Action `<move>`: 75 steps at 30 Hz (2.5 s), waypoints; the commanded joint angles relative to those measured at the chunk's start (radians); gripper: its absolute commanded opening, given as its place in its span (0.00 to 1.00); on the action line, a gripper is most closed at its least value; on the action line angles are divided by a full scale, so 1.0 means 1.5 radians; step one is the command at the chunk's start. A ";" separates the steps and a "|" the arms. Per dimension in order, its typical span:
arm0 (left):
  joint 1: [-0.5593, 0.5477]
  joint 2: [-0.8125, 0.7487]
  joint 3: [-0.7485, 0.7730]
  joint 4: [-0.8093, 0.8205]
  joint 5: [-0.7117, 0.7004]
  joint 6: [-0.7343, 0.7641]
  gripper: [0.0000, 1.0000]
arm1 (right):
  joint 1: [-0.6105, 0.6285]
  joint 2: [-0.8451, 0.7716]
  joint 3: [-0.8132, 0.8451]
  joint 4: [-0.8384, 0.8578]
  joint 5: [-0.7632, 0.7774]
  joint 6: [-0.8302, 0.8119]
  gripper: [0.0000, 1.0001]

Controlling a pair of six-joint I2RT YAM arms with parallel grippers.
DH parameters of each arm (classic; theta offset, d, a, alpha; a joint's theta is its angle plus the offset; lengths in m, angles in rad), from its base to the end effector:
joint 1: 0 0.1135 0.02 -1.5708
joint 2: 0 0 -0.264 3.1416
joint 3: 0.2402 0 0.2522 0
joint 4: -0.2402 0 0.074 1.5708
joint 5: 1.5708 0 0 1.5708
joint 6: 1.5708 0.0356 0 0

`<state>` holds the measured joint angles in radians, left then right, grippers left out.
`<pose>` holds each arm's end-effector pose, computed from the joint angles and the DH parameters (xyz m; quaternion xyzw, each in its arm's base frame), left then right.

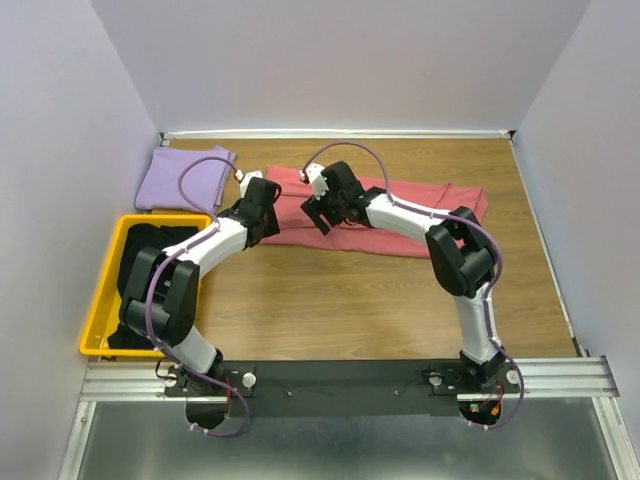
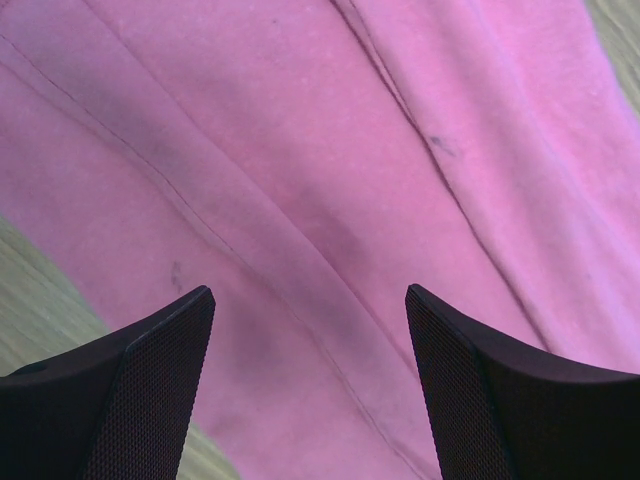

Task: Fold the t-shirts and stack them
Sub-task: Fold the tshirt

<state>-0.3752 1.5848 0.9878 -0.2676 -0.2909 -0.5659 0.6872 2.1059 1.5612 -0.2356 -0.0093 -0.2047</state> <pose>0.3109 -0.1115 0.2071 -0.1383 0.9194 -0.0339 0.3666 0.3655 0.3004 0.1879 -0.3997 0.8319 0.0962 0.3729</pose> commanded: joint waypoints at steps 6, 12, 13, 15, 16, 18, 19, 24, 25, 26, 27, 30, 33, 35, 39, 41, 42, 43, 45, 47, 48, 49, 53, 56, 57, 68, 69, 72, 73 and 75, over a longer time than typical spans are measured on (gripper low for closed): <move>-0.004 0.061 -0.012 0.060 0.062 -0.014 0.39 | 0.005 0.043 0.035 -0.007 -0.027 -0.019 0.84; -0.005 0.084 -0.011 0.073 0.063 -0.008 0.38 | 0.005 0.059 0.040 -0.007 -0.021 -0.021 0.84; -0.005 0.085 -0.011 0.075 0.063 -0.007 0.38 | 0.005 0.060 0.040 -0.007 -0.021 -0.021 0.84; -0.005 0.093 -0.010 0.079 0.061 -0.005 0.38 | 0.005 0.065 0.041 -0.007 -0.018 -0.021 0.84; -0.005 0.098 -0.009 0.079 0.061 -0.004 0.38 | 0.006 0.066 0.042 -0.007 -0.018 -0.020 0.84; -0.005 0.110 -0.009 0.073 0.061 -0.001 0.38 | 0.006 0.071 0.044 -0.007 -0.016 -0.020 0.84; -0.005 0.116 -0.008 0.066 0.059 -0.003 0.38 | 0.006 0.072 0.045 -0.007 -0.015 -0.020 0.84; -0.005 0.125 -0.020 0.036 0.046 -0.009 0.37 | 0.005 0.083 0.059 -0.007 0.002 -0.022 0.84; -0.004 0.123 -0.026 0.034 0.046 -0.009 0.37 | 0.006 0.086 0.065 -0.007 0.002 -0.023 0.84; -0.005 0.124 -0.030 0.034 0.045 -0.009 0.37 | 0.005 0.088 0.068 -0.007 0.020 -0.025 0.84; -0.005 0.124 -0.032 0.032 0.046 -0.009 0.37 | 0.006 0.090 0.071 -0.007 0.034 -0.026 0.84; -0.005 0.124 -0.033 0.028 0.046 -0.008 0.37 | 0.006 0.103 0.093 -0.007 0.062 -0.031 0.84; -0.005 0.118 -0.035 0.022 0.044 -0.005 0.37 | 0.004 0.123 0.122 -0.007 0.104 -0.045 0.84; -0.005 0.115 -0.037 0.019 0.040 -0.002 0.37 | 0.003 0.134 0.142 -0.006 0.135 -0.048 0.84; -0.003 0.107 -0.046 0.013 0.029 0.002 0.37 | -0.011 0.149 0.190 -0.006 0.174 -0.049 0.84; -0.005 0.102 -0.052 0.012 0.028 0.003 0.37 | -0.028 0.164 0.223 -0.007 0.185 -0.037 0.84; -0.005 0.100 -0.054 0.010 0.027 0.004 0.37 | -0.039 0.171 0.234 -0.007 0.196 -0.035 0.84; -0.005 0.096 -0.057 0.010 0.026 0.004 0.37 | -0.044 0.175 0.244 -0.008 0.202 -0.035 0.84; -0.005 0.090 -0.055 0.006 0.028 0.005 0.38 | -0.052 0.164 0.240 -0.008 0.198 -0.031 0.84; -0.005 0.077 -0.042 0.000 0.027 0.005 0.39 | -0.056 0.125 0.223 -0.008 0.177 -0.019 0.84; -0.005 0.075 -0.034 -0.001 0.026 0.006 0.40 | -0.058 0.111 0.203 -0.008 0.165 -0.013 0.84; -0.004 0.072 -0.014 -0.006 0.028 0.006 0.41 | -0.062 0.078 0.175 -0.008 0.144 0.001 0.84; -0.002 0.085 0.049 -0.017 0.033 0.013 0.45 | -0.072 -0.012 0.108 -0.008 0.113 0.044 0.84; -0.001 0.118 0.097 -0.024 0.037 0.021 0.44 | -0.089 -0.066 0.031 -0.007 0.084 0.085 0.84; -0.001 0.129 0.108 -0.026 0.039 0.024 0.43 | -0.093 -0.099 0.014 -0.007 0.081 0.091 0.84; 0.030 0.243 0.204 -0.030 0.002 0.040 0.40 | -0.122 -0.270 -0.201 -0.008 0.119 0.125 0.84; 0.036 0.246 0.213 -0.024 -0.010 0.035 0.40 | -0.125 -0.277 -0.209 -0.008 0.121 0.130 0.84; 0.053 0.256 0.260 -0.023 -0.030 0.030 0.47 | -0.130 -0.308 -0.239 -0.008 0.118 0.134 0.84; 0.053 0.246 0.266 -0.023 -0.034 0.030 0.49 | -0.130 -0.320 -0.246 -0.009 0.117 0.133 0.84; 0.052 0.230 0.264 -0.022 -0.041 0.023 0.54 | -0.130 -0.334 -0.258 -0.009 0.114 0.153 0.84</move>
<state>-0.3061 1.9575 1.3514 -0.3012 -0.2802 -0.5194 0.4973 1.6848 1.2072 -0.2382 0.1497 -0.0261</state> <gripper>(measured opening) 0.509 0.839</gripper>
